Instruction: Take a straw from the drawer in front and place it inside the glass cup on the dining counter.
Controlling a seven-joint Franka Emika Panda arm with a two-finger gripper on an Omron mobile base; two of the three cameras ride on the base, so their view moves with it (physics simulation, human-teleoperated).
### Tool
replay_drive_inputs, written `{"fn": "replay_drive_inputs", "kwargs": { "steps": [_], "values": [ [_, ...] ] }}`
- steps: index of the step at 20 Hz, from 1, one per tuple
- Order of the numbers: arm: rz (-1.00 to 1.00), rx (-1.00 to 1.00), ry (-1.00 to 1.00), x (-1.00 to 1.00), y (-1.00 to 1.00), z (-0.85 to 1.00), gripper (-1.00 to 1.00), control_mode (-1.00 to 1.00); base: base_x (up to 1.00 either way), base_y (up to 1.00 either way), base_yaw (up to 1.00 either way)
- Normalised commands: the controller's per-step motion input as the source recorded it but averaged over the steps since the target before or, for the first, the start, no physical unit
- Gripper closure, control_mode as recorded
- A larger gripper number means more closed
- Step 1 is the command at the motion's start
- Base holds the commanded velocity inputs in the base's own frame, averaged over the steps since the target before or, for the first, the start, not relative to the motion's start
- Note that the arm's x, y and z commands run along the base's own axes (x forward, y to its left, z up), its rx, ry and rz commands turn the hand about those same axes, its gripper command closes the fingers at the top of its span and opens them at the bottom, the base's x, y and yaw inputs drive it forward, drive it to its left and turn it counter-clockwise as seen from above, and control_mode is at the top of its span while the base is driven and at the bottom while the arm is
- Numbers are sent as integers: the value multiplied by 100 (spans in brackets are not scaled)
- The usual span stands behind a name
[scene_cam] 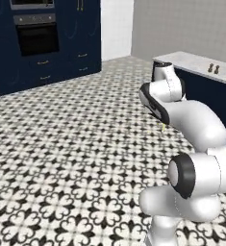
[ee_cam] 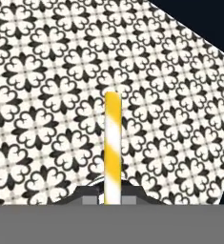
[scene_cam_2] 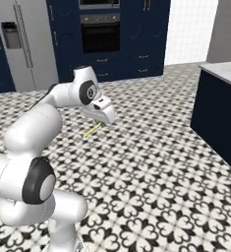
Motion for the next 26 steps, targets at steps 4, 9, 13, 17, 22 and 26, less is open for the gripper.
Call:
{"fn": "replay_drive_inputs", "kwargs": {
  "steps": [4, 9, 13, 17, 22, 26],
  "values": [
    [0, 0, 0, 0, 0, 0, 100, 100, 100, 0, -39],
    [0, 0, 0, 0, 0, 0, 100, 100, 100, 0, -34],
    [0, 0, 0, 0, 0, 0, 100, 100, 100, 2, -33],
    [0, 0, 0, 0, 0, 0, 100, 100, 100, 25, -33],
    [0, 0, 0, 0, 0, 0, 100, 100, 100, 56, -34],
    [0, 0, 0, 0, 0, 0, 100, 100, 100, 78, -37]
  ]
}}
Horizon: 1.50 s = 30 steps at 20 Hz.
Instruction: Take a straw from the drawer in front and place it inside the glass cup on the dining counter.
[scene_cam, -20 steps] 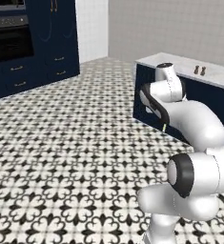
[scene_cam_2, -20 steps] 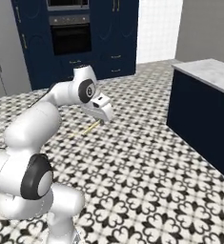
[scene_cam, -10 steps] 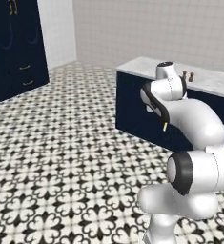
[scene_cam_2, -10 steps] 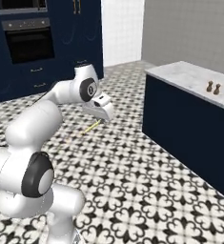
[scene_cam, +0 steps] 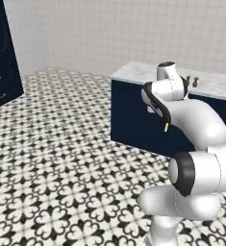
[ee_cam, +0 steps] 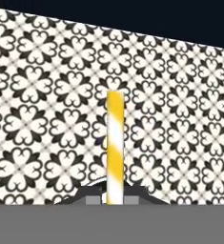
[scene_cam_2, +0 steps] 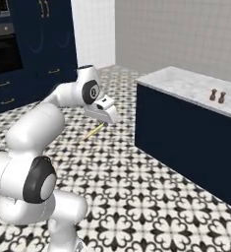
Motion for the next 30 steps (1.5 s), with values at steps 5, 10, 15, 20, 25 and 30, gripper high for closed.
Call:
{"fn": "replay_drive_inputs", "kwargs": {
  "steps": [5, 10, 15, 20, 25, 30],
  "values": [
    [0, 0, 0, 0, 0, 0, 100, 100, 100, 81, -36],
    [0, 0, 0, 0, 0, 0, 100, 100, 100, 81, -35],
    [0, 0, 0, 0, 0, 0, 100, 100, 100, 75, -34],
    [0, 0, 0, 0, 0, 0, 100, 100, 100, 80, -34],
    [0, 0, 0, 0, 0, 0, 100, 100, 97, 94, -32],
    [0, 0, 0, 0, 0, 0, 100, 100, 86, 94, -30]
  ]
}}
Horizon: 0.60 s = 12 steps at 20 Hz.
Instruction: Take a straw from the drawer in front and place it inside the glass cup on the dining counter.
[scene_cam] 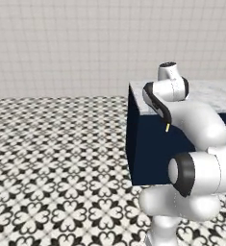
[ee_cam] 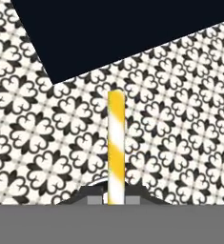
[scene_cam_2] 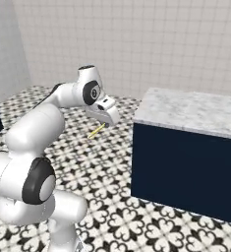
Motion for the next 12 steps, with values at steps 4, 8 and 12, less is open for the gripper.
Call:
{"fn": "replay_drive_inputs", "kwargs": {
  "steps": [4, 8, 12],
  "values": [
    [0, 0, 0, 0, 0, 0, 100, 100, 87, 96, -32],
    [0, 0, 0, 0, 0, 0, 100, 100, 96, 87, -33],
    [0, 0, 0, 0, 0, 0, 100, 100, 94, 81, -33]
  ]
}}
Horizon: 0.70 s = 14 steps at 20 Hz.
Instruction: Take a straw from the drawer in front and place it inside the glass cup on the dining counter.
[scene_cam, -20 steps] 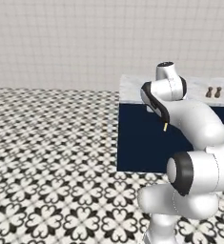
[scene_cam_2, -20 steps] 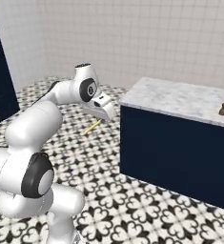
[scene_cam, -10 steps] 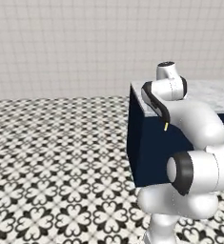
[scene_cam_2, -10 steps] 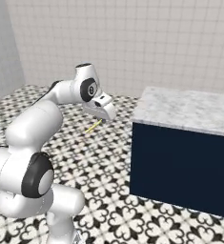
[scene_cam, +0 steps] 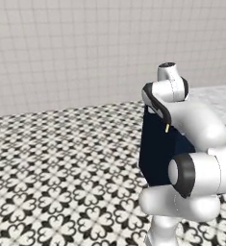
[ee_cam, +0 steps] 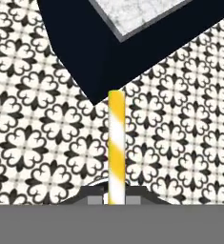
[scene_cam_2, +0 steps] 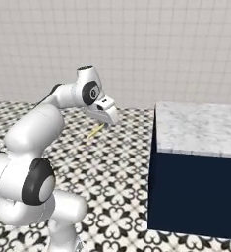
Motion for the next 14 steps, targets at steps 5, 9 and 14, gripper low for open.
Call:
{"fn": "replay_drive_inputs", "kwargs": {
  "steps": [5, 9, 14],
  "values": [
    [0, 0, 0, 0, 0, 0, 100, 100, 95, 80, -34],
    [0, 0, 0, 0, 0, 0, 100, 100, 93, 79, -34],
    [0, 0, 0, 0, 0, 0, 100, 100, 96, 76, -35]
  ]
}}
